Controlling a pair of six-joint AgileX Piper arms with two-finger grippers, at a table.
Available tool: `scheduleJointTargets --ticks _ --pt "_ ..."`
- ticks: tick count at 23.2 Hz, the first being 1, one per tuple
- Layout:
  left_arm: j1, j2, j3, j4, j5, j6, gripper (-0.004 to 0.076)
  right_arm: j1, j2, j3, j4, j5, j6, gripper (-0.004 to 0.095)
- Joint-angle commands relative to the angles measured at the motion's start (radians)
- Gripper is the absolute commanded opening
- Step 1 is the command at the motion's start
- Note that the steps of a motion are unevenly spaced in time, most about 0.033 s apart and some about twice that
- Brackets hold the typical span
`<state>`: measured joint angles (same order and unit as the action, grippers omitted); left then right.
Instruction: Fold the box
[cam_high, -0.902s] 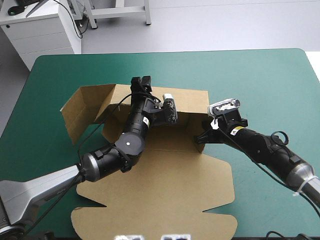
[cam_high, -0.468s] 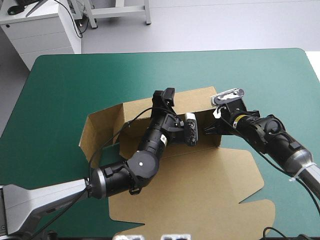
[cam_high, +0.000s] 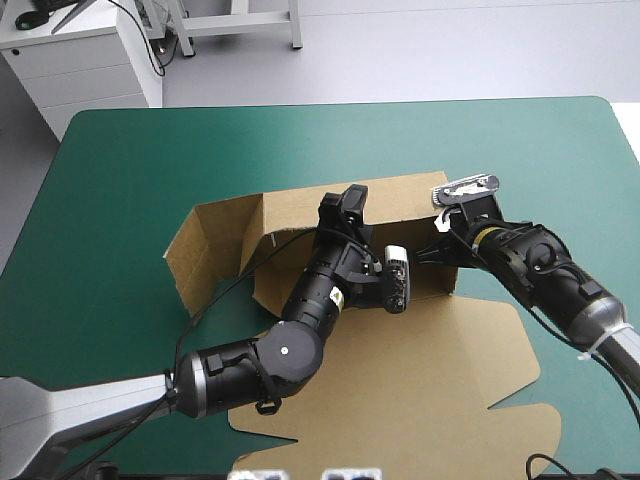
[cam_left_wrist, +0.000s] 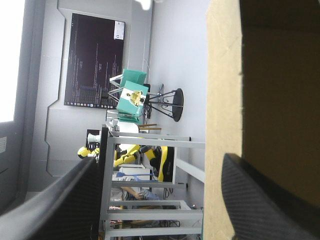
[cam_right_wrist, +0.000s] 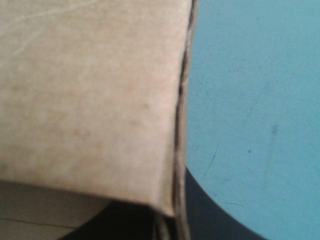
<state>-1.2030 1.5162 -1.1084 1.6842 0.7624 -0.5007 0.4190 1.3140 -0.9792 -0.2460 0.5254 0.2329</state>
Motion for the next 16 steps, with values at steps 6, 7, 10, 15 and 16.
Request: scheduleJointTargets --ticks 6,7,10,15,16 --pt "-0.075 -0.126 -0.036 0.142 0.031 -0.016 0.0494 -0.010 -0.022 -0.034 -0.148 -0.032 0.134 0.0000" --pt "-0.082 -0.130 -0.036 0.136 0.050 -0.016 0.0494 -0.010 -0.022 -0.034 -0.150 -0.024 0.134 0.0000" --pt "-0.107 -0.143 -0.036 0.131 0.133 -0.016 0.0414 -0.010 -0.022 -0.034 -0.162 0.002 0.134 0.0000" --pt "-0.073 -0.232 -0.040 0.006 0.170 -0.040 0.0006 -0.010 -0.022 -0.034 -0.154 0.038 0.134 0.0000" --pt "-0.030 -0.279 -0.050 -0.078 0.123 -0.040 0.0006 -0.010 -0.022 -0.034 -0.147 0.040 0.134 0.0000"
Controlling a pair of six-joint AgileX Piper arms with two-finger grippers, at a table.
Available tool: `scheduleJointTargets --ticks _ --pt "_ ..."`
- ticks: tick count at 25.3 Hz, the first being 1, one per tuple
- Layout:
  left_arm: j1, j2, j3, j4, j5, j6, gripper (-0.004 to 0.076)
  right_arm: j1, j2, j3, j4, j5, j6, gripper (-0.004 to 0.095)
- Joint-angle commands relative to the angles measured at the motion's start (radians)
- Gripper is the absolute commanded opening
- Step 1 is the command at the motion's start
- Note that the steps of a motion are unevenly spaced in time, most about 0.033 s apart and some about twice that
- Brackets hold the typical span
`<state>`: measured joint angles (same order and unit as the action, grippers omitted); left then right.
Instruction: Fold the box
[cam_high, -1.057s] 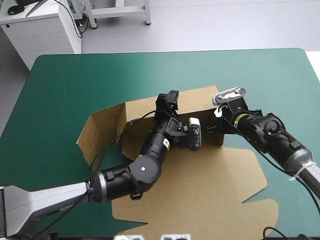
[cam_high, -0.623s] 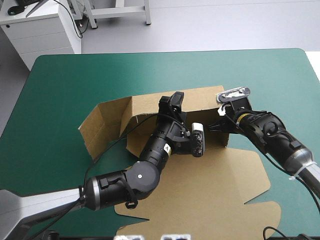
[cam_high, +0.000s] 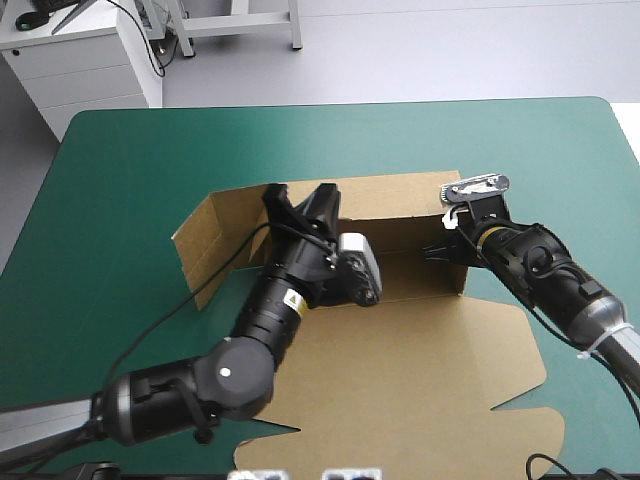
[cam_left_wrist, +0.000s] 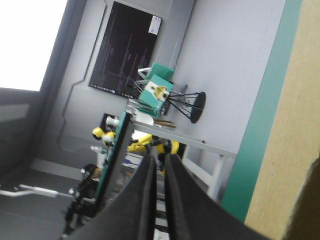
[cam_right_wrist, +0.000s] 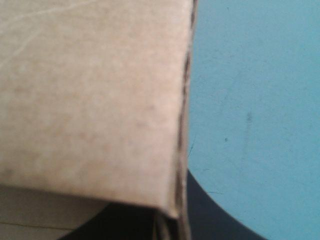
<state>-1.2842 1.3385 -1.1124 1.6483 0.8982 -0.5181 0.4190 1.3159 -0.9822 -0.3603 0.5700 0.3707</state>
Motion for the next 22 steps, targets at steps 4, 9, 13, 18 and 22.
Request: scheduleJointTargets --ticks 4,9,13,18,22 --pt "0.407 -0.308 -0.056 -0.404 -0.262 -0.010 0.0006 -0.010 -0.024 -0.031 -0.022 0.021 0.036 0.0000" --pt "0.709 -0.398 -0.052 -0.743 -0.392 0.190 0.0006 -0.010 -0.024 -0.031 -0.009 0.047 0.042 0.0000" --pt "1.014 -0.398 -0.052 -1.211 -0.436 0.537 0.0006 -0.010 -0.024 -0.031 0.000 0.076 0.042 0.0000" --pt "1.242 -0.368 -0.051 -1.592 -0.463 0.771 0.0006 -0.010 -0.024 -0.031 0.012 0.080 0.042 0.0000" --pt "1.330 -0.355 -0.021 -1.742 -0.509 0.773 0.0006 -0.010 -0.024 -0.033 0.041 0.083 0.031 0.0000"
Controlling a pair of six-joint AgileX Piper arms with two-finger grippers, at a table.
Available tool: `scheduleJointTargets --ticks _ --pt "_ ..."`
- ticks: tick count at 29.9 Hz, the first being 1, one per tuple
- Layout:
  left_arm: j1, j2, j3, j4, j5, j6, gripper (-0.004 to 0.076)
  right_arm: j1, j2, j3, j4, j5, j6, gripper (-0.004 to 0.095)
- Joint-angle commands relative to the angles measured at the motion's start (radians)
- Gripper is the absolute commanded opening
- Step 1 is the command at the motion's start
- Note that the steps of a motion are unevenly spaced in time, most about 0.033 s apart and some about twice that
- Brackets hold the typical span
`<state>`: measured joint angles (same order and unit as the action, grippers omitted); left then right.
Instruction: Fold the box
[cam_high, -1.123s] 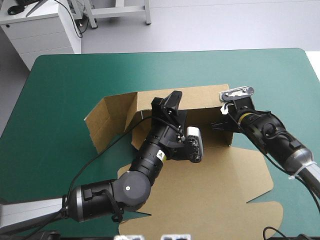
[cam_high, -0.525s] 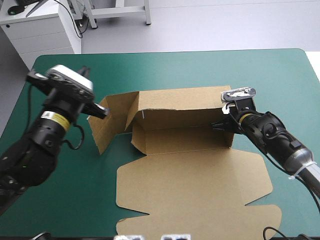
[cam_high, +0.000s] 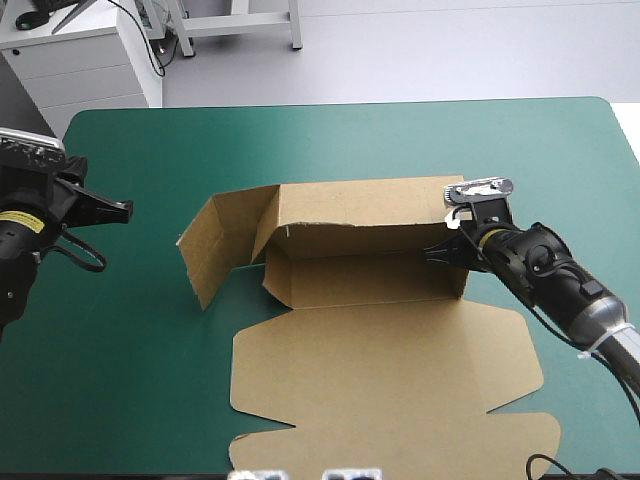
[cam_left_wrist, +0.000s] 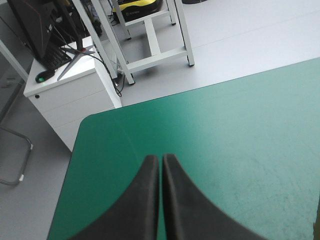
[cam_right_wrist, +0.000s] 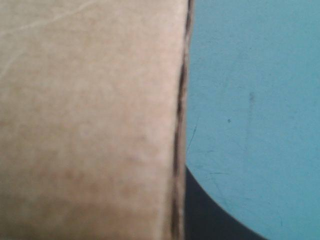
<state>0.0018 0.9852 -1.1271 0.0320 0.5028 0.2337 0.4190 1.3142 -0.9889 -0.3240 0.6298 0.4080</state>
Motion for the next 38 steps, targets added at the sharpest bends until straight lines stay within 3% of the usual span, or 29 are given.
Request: scheduleJointTargets --ticks 1,8,18,25,33,38 --pt "0.046 -0.002 0.008 -0.138 -0.124 0.023 0.0006 -0.010 -0.022 -0.026 0.020 0.034 -0.016 0.0000" --pt "0.046 0.014 0.123 -0.144 -0.162 0.053 0.0006 -0.010 -0.020 -0.141 0.064 0.260 -0.090 0.0000" --pt "0.046 0.019 0.134 -0.160 -0.187 0.053 0.0006 -0.010 -0.004 -0.352 0.222 0.612 -0.229 0.0000" --pt "0.046 0.019 0.134 -0.156 -0.187 0.053 0.0006 -0.010 0.008 -0.356 0.353 0.618 -0.279 0.0000" --pt "0.046 0.019 0.134 -0.138 -0.195 0.051 0.0006 -0.010 0.118 -0.358 0.357 0.618 -0.296 0.0000" --pt "0.046 0.019 0.134 -0.138 -0.195 0.048 0.0006 -0.010 0.239 -0.422 0.298 0.618 -0.300 0.0000"
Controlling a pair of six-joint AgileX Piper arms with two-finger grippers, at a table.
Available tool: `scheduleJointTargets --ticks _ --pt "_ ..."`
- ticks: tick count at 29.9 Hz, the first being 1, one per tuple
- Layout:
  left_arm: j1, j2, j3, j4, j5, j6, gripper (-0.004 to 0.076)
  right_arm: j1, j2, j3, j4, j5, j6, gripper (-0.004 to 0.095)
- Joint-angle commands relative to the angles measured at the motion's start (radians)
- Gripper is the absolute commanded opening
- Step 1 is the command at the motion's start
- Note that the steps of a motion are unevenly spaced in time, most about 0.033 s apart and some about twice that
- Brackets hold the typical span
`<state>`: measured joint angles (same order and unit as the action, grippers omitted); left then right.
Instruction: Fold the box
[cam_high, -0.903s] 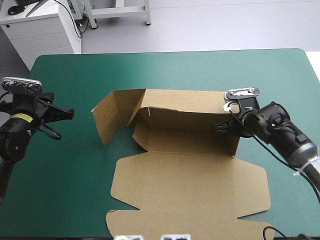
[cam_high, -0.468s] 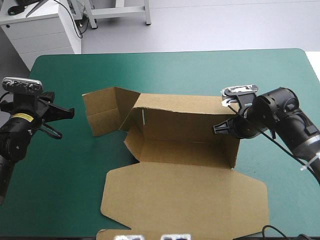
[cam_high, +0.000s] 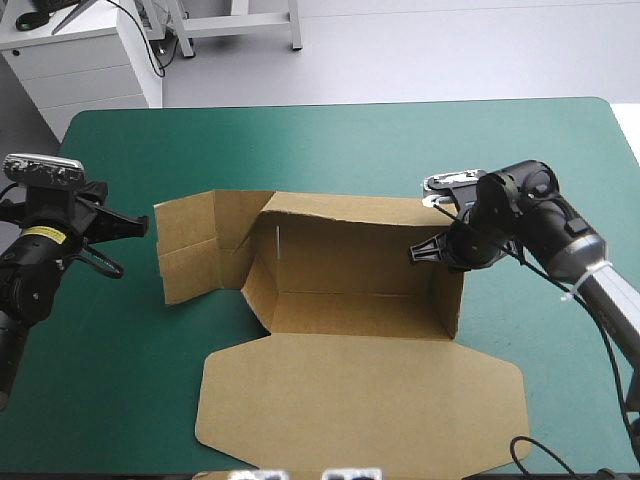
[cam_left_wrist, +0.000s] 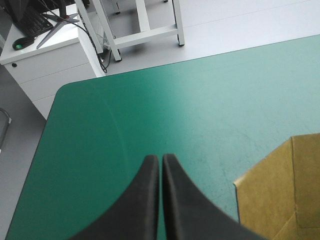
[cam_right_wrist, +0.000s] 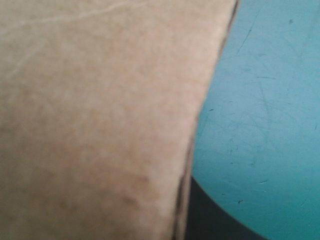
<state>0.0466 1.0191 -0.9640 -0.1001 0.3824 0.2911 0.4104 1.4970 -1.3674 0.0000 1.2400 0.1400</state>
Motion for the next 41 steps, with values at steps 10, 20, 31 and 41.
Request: scheduleJointTargets --ticks 10,20,31,41 --pt "0.001 -0.015 -0.027 -0.006 -0.068 -0.009 0.0006 -0.012 0.222 -0.248 -0.170 -0.062 0.013 0.0019" --pt "0.001 -0.014 -0.027 -0.006 -0.068 -0.009 0.0006 -0.129 0.254 -0.299 0.019 -0.087 -0.020 0.0604" --pt "0.001 0.019 -0.027 -0.008 -0.066 -0.009 0.0006 -0.138 0.240 -0.333 0.135 0.008 -0.033 0.0759" --pt "0.001 0.020 -0.025 -0.010 -0.060 -0.013 0.0006 -0.138 0.194 -0.170 0.169 0.007 -0.035 0.0746"
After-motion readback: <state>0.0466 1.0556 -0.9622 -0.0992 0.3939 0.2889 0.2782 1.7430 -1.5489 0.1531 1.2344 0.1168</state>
